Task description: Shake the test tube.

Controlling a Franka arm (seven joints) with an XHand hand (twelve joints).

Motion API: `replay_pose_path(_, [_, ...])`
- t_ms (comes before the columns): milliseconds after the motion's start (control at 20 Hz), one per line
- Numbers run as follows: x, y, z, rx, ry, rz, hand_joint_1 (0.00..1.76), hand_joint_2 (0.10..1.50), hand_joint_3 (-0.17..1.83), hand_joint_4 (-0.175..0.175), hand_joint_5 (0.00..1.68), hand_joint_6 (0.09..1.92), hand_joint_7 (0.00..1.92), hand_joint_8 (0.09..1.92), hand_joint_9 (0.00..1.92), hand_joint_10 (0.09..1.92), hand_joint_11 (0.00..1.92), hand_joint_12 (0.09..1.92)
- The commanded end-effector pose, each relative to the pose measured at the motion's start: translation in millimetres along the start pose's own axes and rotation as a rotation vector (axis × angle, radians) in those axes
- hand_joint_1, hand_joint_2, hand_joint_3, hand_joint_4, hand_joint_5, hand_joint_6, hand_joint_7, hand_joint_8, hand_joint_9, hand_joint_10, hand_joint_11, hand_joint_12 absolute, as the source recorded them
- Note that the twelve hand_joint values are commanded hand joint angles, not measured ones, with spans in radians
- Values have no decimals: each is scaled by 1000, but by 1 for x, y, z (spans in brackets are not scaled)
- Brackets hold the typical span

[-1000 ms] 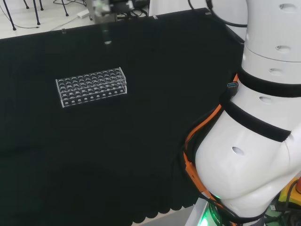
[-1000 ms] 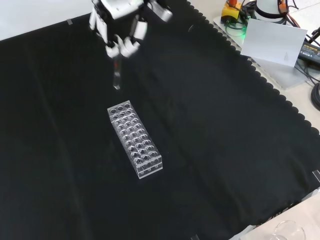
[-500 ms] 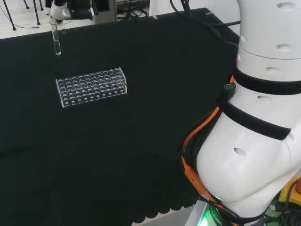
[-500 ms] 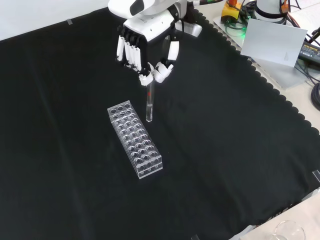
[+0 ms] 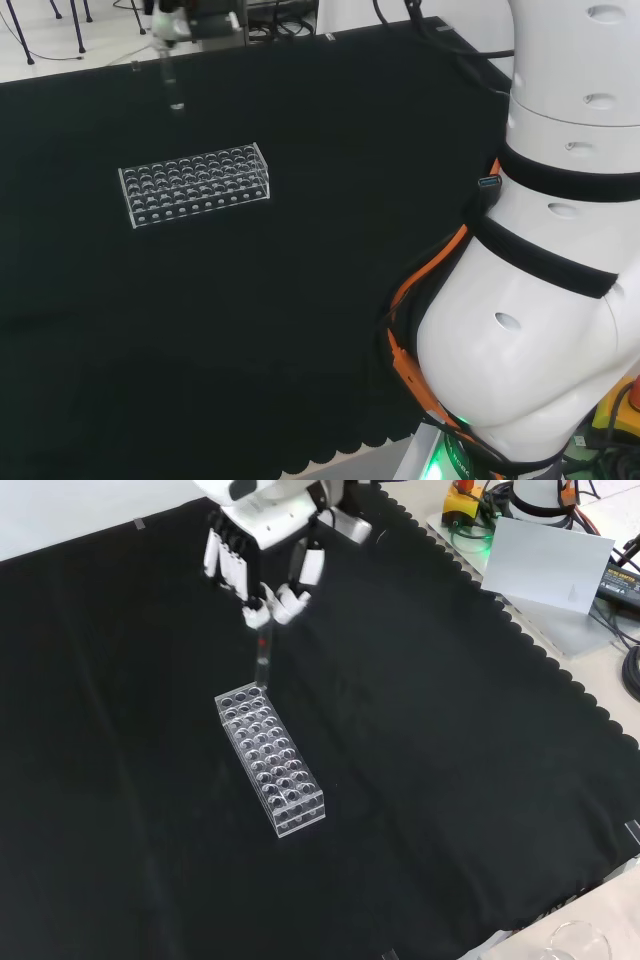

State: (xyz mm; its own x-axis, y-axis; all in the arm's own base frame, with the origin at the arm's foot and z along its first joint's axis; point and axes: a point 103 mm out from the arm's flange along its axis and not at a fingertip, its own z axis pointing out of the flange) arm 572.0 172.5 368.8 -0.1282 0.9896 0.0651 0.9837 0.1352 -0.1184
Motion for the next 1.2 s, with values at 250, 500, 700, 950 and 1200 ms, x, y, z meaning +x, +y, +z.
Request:
replay_pose_path(250, [-102, -7, -11, -18, -162, 161, 1436, 677, 548, -175, 1378, 137, 1395, 718, 1294, 569, 961, 1229])
replay_pose_path(500, [-89, -7, -10, -19, -121, 141, 1436, 677, 548, -175, 1379, 135, 1395, 718, 1294, 569, 960, 1229])
replay_pose_path(700, [-68, -4, -7, -15, -68, 120, 1436, 676, 549, -175, 1380, 133, 1395, 718, 1294, 568, 960, 1228])
replay_pose_path(950, [-41, -1, -4, -15, -16, 79, 1436, 676, 549, -175, 1381, 131, 1395, 718, 1294, 567, 960, 1228])
replay_pose_path(1200, [-35, 1, 2, -6, -7, 70, 1436, 676, 549, -175, 1382, 129, 1396, 717, 1295, 567, 959, 1228])
